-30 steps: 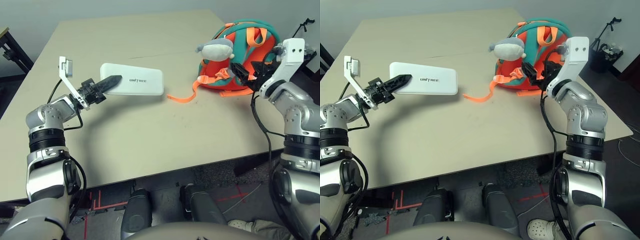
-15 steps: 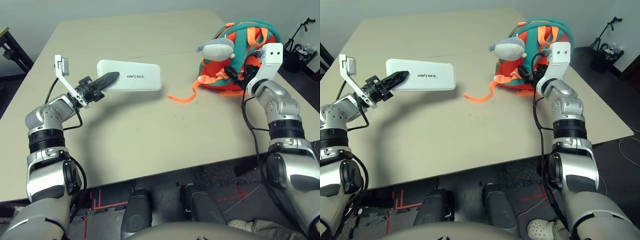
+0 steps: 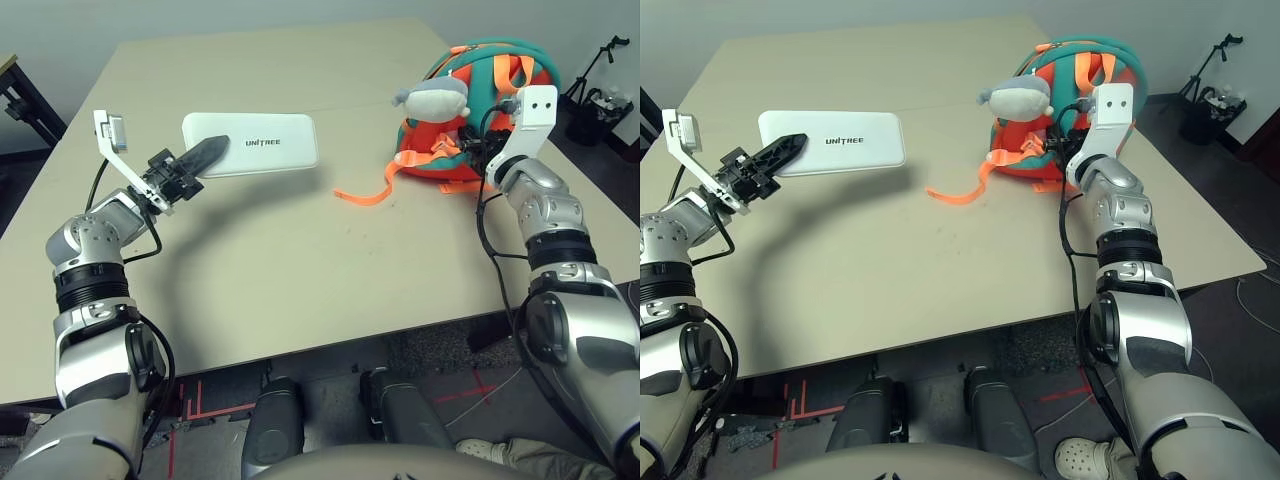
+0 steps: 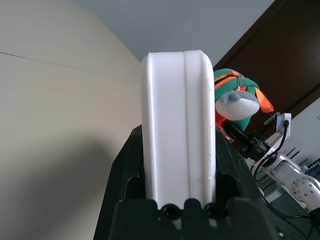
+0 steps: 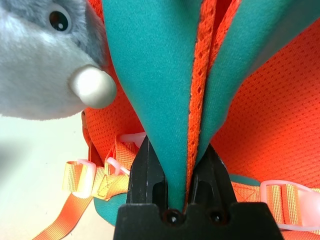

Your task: Put the pencil case into the backpack and zip it.

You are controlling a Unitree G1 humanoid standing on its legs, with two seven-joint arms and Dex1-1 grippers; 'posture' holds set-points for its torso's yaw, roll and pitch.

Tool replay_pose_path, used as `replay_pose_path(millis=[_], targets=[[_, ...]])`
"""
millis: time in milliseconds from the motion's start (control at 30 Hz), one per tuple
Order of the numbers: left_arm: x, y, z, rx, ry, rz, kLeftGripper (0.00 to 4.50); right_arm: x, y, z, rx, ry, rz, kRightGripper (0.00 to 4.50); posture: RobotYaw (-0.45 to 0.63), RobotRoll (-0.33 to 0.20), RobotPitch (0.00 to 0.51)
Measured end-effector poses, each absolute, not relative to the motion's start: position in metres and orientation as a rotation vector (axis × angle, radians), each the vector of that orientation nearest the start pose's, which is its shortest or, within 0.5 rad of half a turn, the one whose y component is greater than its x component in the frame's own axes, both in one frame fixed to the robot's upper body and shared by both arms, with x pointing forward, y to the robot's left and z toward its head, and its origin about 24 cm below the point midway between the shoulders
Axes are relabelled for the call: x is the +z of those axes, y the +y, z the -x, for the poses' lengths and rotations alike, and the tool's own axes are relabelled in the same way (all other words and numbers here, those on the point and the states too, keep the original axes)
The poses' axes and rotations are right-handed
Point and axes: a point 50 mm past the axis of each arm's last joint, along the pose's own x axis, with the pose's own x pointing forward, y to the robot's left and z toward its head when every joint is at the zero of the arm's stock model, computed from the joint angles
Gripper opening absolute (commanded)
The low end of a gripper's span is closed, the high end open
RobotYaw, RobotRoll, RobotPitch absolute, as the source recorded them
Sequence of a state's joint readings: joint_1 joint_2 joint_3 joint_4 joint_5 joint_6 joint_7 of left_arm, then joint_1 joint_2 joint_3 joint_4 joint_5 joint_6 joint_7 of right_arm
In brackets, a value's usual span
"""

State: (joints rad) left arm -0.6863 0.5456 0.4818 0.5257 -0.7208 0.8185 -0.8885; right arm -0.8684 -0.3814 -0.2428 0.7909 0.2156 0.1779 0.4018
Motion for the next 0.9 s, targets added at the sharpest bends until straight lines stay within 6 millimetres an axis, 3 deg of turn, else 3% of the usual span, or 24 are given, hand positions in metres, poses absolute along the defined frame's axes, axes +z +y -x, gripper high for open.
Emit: replay_pose_path(millis=[533, 900], targets=[[0.160, 0.275, -0.334, -0.653, 0.037, 0.708, 1.41, 0.188, -0.213, -0.375, 0.403, -0.132, -0.062, 0.24, -0.08, 0.000, 0.088], [0.158, 0.275, -0.337, -0.645, 0.032, 0.714, 1.40, 0.212, -0.189, -0.347, 0.584, -0.188, -0.057, 0.24, -0.10, 0.000, 0.100]])
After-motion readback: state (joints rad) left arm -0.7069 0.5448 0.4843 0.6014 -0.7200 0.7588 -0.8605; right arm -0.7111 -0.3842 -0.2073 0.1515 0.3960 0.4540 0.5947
